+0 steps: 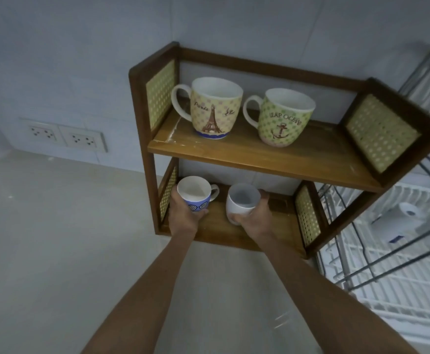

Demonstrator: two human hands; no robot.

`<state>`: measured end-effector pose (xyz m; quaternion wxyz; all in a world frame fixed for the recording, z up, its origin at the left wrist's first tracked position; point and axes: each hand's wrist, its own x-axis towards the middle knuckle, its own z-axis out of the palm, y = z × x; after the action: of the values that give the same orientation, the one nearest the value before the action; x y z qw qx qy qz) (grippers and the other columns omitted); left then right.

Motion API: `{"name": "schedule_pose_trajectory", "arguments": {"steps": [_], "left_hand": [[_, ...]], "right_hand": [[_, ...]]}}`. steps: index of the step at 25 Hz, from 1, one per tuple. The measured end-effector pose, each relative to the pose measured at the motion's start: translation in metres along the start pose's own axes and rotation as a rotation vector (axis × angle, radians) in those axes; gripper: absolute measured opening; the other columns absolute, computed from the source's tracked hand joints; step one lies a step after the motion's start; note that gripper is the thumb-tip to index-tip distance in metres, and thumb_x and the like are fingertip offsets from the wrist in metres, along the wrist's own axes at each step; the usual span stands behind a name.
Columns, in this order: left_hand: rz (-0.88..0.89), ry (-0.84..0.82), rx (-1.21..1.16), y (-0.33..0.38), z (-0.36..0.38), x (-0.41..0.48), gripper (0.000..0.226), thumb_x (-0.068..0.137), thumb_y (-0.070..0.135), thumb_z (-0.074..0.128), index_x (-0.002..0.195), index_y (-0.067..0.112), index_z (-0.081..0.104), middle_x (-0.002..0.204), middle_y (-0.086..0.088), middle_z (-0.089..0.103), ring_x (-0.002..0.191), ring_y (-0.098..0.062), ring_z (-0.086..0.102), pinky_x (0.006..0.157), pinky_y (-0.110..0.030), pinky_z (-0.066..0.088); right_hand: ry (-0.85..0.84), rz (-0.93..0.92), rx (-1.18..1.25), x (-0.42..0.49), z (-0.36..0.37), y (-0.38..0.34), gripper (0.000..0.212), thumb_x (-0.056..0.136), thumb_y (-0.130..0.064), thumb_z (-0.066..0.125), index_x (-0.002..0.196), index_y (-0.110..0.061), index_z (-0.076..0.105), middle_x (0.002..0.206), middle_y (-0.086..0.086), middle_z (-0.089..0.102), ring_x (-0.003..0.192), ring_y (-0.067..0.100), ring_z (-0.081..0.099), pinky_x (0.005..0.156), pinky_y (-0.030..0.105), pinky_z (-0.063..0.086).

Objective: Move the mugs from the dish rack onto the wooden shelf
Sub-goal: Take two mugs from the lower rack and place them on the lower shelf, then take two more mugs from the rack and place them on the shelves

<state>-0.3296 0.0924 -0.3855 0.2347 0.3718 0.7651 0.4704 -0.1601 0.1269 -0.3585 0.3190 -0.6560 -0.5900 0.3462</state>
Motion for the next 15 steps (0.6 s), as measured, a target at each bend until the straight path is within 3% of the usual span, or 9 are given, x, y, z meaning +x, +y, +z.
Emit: {"name": "schedule_pose_trajectory", "arguments": {"steps": [3,5,7,11,13,15], "left_hand": [[-0.015,-0.008,-0.047,0.008,-0.008,-0.019,0.095,0.071,0.006,0.080,0.146,0.009,0.022,0.147,-0.015,0.038,0.136,-0.031,0.036,0.109,-0.045,0.037],[0.036,0.009,-0.143,0.011,-0.013,-0.049,0.083,0.076,-0.004,0.071,0.145,0.006,0.026,0.144,-0.017,0.039,0.133,-0.032,0.039,0.107,-0.045,0.040],[0.118,-0.004,-0.106,0.015,-0.015,-0.089,0.069,0.080,-0.006,0.062,0.142,0.005,0.032,0.137,-0.016,0.043,0.124,-0.029,0.045,0.099,-0.038,0.044],[0.409,-0.169,-0.065,0.032,-0.007,-0.166,0.043,0.087,0.002,0.057,0.127,0.017,0.050,0.120,0.002,0.051,0.111,-0.014,0.053,0.090,-0.025,0.044],[0.614,-0.244,-0.023,0.044,-0.002,-0.189,0.035,0.088,0.003,0.056,0.119,0.019,0.057,0.115,0.007,0.054,0.108,-0.010,0.054,0.088,-0.020,0.044],[0.894,-0.324,0.009,0.063,0.010,-0.216,0.030,0.086,-0.001,0.056,0.111,0.014,0.063,0.112,-0.001,0.061,0.104,-0.011,0.057,0.088,-0.020,0.046]], "right_hand": [[-0.045,-0.006,0.089,-0.014,-0.008,-0.001,0.097,0.063,-0.016,0.086,0.139,-0.014,0.026,0.138,0.010,0.046,0.126,0.028,0.044,0.103,0.038,0.039],[-0.043,-0.019,0.111,-0.039,-0.017,0.002,0.092,0.073,-0.015,0.078,0.145,-0.011,0.020,0.147,0.010,0.038,0.134,0.027,0.037,0.107,0.034,0.031],[-0.021,-0.084,0.117,-0.073,-0.034,0.016,0.080,0.081,-0.014,0.070,0.146,-0.012,0.024,0.148,0.007,0.039,0.134,0.021,0.039,0.107,0.031,0.034],[0.164,-0.273,0.179,-0.148,-0.097,0.057,0.045,0.084,-0.009,0.064,0.119,-0.035,0.051,0.115,-0.012,0.063,0.101,-0.003,0.058,0.075,0.008,0.047],[0.247,-0.350,0.172,-0.170,-0.129,0.071,0.038,0.083,-0.010,0.062,0.100,-0.044,0.057,0.089,-0.017,0.067,0.081,-0.001,0.064,0.062,0.006,0.046],[0.325,-0.362,0.171,-0.182,-0.168,0.089,0.031,0.082,-0.014,0.060,0.090,-0.044,0.059,0.080,-0.017,0.069,0.067,0.003,0.065,0.055,0.009,0.047]]}}
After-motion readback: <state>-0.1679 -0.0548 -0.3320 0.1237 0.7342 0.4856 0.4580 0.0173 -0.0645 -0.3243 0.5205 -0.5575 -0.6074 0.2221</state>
